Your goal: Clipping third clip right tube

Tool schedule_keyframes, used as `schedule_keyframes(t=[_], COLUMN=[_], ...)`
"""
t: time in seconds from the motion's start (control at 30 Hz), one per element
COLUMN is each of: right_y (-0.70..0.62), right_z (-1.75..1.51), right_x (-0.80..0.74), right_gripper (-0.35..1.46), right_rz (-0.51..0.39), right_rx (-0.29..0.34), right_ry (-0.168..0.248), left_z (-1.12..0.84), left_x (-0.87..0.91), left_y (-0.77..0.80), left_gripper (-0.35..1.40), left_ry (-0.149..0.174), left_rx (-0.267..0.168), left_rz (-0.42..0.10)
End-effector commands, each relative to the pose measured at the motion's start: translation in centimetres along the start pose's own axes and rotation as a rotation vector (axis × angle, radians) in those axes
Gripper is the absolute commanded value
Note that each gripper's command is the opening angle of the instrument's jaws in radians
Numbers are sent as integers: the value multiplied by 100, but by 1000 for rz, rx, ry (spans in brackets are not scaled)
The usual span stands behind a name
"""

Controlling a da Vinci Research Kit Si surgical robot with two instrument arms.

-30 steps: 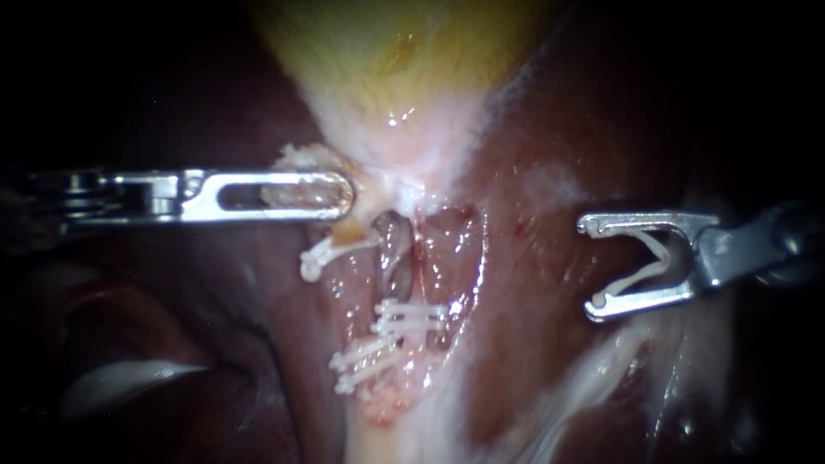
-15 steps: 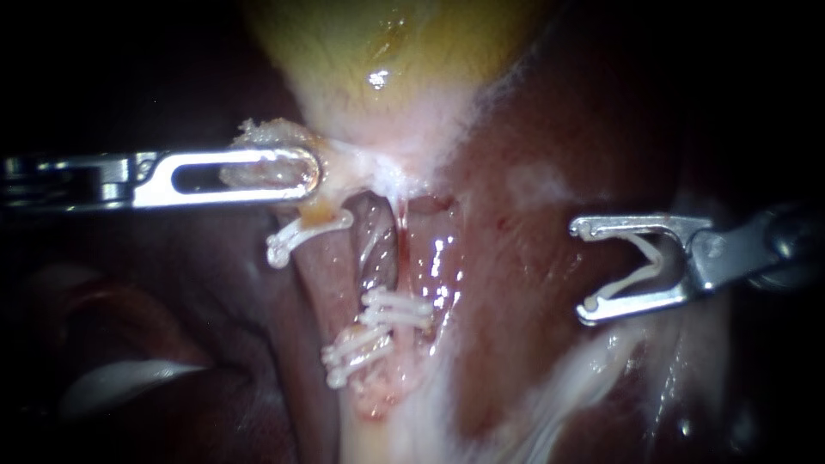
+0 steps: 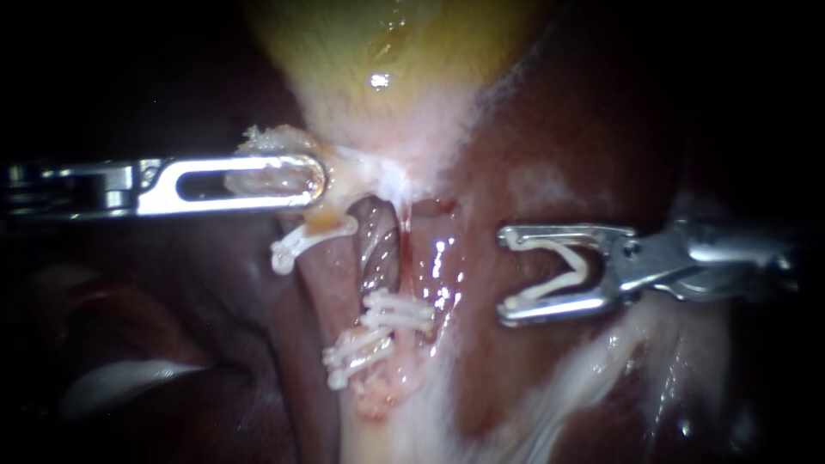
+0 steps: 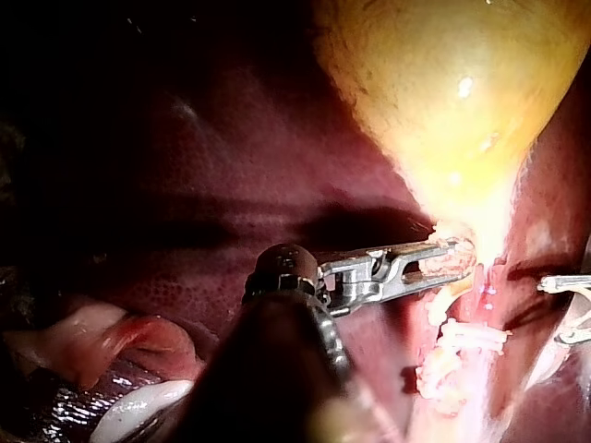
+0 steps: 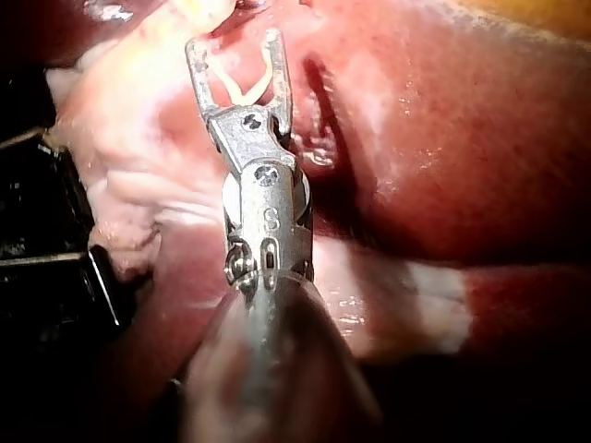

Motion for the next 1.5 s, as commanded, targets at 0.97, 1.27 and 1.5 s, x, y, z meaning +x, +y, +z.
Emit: schedule_keyframes(t=[0.97,1.27,1.5], right_y=[44,44,37], right_z=[85,86,86], right_x=[-8,-7,-3], right_gripper=[45,45,45], right_rz=[280,309,337], right_rx=[30,80,136], right_ry=[77,130,184], left_z=[1,1,0], left_x=[5,5,4], left_y=[-6,-5,-3], left_gripper=[-35,-35,-35], left_ry=[7,7,8], left_rx=[8,8,9], left_rz=[1,1,1])
